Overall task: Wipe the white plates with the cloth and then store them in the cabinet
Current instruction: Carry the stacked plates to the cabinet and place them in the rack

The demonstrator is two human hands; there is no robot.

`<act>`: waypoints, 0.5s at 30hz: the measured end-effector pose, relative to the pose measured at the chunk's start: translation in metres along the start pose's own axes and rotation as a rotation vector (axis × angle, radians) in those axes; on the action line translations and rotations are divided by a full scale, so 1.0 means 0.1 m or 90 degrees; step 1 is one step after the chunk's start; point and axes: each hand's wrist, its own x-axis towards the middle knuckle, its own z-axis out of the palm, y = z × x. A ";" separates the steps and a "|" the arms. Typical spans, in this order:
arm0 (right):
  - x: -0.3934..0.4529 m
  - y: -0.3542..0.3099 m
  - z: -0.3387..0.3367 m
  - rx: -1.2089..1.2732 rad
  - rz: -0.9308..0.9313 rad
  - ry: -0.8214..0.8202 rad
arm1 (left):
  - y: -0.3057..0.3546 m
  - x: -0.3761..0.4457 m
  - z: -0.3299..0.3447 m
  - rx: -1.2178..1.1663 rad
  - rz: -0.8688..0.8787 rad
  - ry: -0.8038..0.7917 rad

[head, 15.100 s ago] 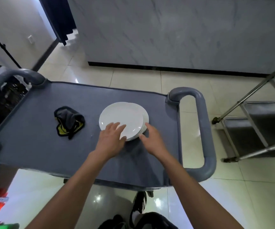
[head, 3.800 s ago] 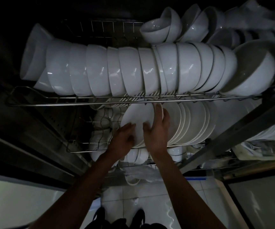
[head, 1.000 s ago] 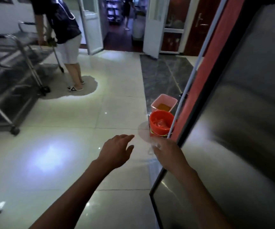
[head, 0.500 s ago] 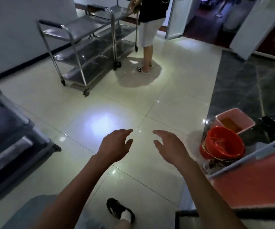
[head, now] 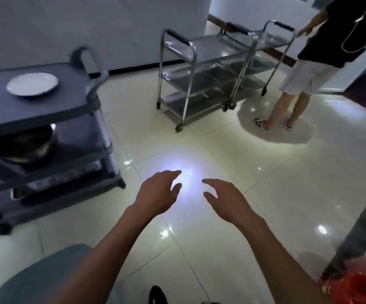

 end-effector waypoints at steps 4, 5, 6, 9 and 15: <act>0.57 -0.48 0.07 0.009 -0.097 -0.033 | -0.50 0.04 -0.23 0.002 -0.104 0.032; 0.70 -0.58 0.10 0.016 -0.117 -0.046 | -0.60 0.06 -0.29 0.004 -0.124 0.037; 0.83 -0.68 0.14 0.019 -0.139 -0.057 | -0.69 0.09 -0.35 0.005 -0.143 0.044; 1.24 -0.92 0.20 0.018 -0.199 -0.079 | -0.94 0.24 -0.53 0.006 -0.190 0.067; 2.21 -1.37 0.15 0.022 -0.297 -0.111 | -1.34 0.72 -0.91 0.010 -0.285 0.113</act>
